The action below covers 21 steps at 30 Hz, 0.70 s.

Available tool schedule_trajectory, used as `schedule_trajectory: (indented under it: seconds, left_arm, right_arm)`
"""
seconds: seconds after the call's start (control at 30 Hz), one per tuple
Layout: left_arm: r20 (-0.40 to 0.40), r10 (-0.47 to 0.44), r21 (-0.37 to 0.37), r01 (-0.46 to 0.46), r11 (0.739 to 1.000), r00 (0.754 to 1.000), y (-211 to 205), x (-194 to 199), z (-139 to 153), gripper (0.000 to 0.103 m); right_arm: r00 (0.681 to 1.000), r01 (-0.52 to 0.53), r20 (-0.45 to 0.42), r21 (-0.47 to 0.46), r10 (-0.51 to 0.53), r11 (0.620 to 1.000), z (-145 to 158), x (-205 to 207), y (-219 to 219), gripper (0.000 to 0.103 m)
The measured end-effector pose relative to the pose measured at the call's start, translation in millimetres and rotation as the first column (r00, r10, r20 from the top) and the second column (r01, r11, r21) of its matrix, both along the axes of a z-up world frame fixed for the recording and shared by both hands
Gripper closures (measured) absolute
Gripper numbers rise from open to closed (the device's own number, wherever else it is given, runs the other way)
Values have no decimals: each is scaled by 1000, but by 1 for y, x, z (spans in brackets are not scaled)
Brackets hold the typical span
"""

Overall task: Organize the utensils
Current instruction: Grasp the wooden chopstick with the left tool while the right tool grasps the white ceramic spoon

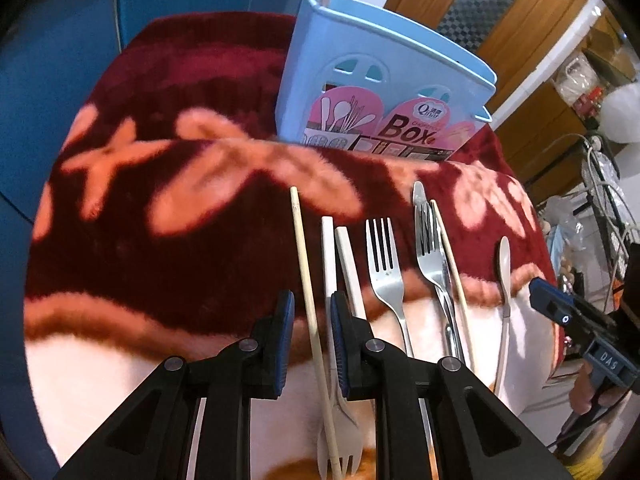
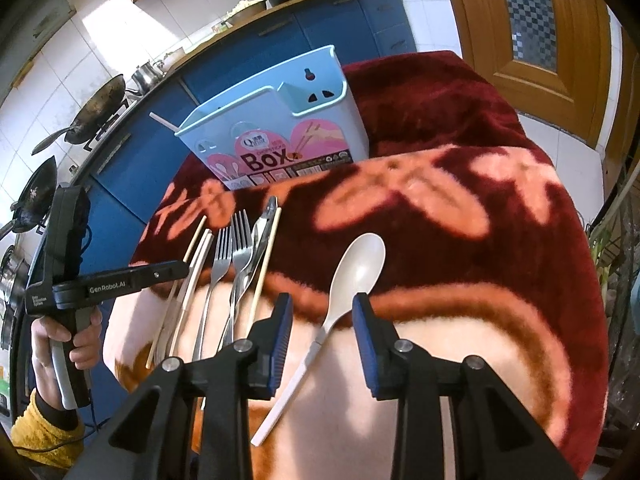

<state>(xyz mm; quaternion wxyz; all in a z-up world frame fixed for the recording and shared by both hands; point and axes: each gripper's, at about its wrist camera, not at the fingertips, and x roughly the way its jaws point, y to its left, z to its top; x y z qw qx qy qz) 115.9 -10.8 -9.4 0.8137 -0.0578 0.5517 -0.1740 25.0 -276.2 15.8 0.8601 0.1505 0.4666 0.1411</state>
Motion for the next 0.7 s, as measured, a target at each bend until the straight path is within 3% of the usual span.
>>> schedule_trajectory:
  seconds: [0.1,0.23,0.47,0.63,0.7]
  left_arm:
    - [-10,14,-29,-15,999,1000,4,2,0,98]
    - [7,33,-58,-32,998,999,14,0,2,99]
    - [-13,74,-5,-74,997,997,31,-1,-1,99]
    - [-83,38,37,-35,999,996,29,0,-5,98]
    - [-87,2,74,4,997,996,24,0,-5,98]
  right_arm:
    - [1000,0,-7,-3,0,1000,-2,0,0,69]
    - [1000,-7,-23,-7,7,1000,-4,1,2,69]
    - [992,-40,-123,-16,38,999,-13,12,11,69]
    - [976,-66,-209,-36,57,997,-22,27,18,69]
    - [972,-74,-227,-61,59,995,-23,32,21,74]
